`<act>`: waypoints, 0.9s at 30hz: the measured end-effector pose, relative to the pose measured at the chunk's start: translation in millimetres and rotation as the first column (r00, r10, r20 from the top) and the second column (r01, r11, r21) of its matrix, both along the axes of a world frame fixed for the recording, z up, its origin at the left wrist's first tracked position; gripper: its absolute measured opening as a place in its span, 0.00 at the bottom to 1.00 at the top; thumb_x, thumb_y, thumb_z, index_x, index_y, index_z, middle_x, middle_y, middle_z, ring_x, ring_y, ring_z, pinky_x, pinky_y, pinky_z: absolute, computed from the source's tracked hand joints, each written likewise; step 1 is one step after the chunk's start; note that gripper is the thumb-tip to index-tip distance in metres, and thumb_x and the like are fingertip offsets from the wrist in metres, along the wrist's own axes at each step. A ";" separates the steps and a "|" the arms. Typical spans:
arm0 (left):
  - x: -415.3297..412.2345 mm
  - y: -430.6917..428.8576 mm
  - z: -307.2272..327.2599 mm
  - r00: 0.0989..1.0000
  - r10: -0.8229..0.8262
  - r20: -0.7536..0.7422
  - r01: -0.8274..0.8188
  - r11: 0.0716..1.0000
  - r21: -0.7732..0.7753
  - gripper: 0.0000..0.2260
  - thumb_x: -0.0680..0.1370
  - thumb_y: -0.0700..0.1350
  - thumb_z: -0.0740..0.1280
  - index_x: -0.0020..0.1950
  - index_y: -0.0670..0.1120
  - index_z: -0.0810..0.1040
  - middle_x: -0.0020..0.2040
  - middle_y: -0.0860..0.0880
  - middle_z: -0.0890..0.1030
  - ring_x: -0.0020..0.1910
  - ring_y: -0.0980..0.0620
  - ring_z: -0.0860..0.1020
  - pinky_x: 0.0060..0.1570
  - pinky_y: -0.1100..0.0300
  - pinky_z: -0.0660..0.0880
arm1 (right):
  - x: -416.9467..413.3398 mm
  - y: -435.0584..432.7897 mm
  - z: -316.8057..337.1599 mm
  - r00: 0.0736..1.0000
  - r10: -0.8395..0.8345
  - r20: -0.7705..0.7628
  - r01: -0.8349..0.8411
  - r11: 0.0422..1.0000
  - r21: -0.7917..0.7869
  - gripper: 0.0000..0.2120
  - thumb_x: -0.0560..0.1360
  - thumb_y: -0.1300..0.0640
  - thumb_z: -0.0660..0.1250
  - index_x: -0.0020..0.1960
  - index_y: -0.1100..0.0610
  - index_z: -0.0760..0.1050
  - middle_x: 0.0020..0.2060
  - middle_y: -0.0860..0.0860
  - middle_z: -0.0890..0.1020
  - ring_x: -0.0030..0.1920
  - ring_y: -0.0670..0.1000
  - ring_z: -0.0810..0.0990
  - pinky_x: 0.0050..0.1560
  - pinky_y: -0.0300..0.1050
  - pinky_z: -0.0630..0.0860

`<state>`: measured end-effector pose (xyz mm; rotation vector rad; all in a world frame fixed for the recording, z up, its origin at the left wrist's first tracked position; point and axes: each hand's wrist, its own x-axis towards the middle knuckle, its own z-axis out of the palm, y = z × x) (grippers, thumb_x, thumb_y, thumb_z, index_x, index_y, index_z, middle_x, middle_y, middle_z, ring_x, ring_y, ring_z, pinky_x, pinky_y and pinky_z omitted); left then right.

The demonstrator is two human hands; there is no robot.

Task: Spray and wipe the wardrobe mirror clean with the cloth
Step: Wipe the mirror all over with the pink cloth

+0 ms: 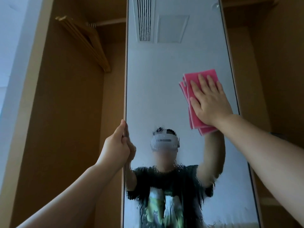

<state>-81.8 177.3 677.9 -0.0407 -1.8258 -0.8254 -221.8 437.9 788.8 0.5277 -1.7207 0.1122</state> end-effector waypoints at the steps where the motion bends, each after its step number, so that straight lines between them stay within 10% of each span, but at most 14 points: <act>1: 0.1 0.8 -0.1 1.000 -0.009 0.001 0.009 1.000 0.005 0.25 0.81 0.34 0.55 0.76 0.52 0.60 0.41 0.58 0.78 0.35 0.68 0.78 0.27 0.76 0.70 | 0.3 -2.3 10.0 1.000 -0.002 -0.004 0.002 1.000 -0.001 0.31 0.80 0.42 0.40 0.80 0.54 0.50 0.79 0.57 0.51 0.78 0.61 0.48 0.77 0.59 0.43; 16: -1.2 1.0 -1.3 0.999 0.041 -0.020 -0.042 0.998 -0.050 0.24 0.80 0.36 0.57 0.76 0.50 0.60 0.53 0.49 0.81 0.47 0.63 0.80 0.32 0.80 0.68 | 3.3 -9.8 47.6 0.999 -0.009 -0.034 0.010 1.000 0.023 0.32 0.80 0.41 0.38 0.79 0.54 0.50 0.79 0.58 0.51 0.78 0.61 0.48 0.77 0.59 0.43; 27: -0.2 2.1 -1.4 1.000 0.011 0.000 -0.011 1.000 -0.015 0.25 0.81 0.35 0.55 0.76 0.52 0.60 0.40 0.58 0.78 0.32 0.63 0.79 0.27 0.76 0.69 | 5.8 -11.9 17.4 0.999 -0.012 -0.049 0.015 0.997 0.073 0.31 0.80 0.43 0.40 0.79 0.55 0.51 0.78 0.58 0.54 0.78 0.61 0.50 0.77 0.58 0.43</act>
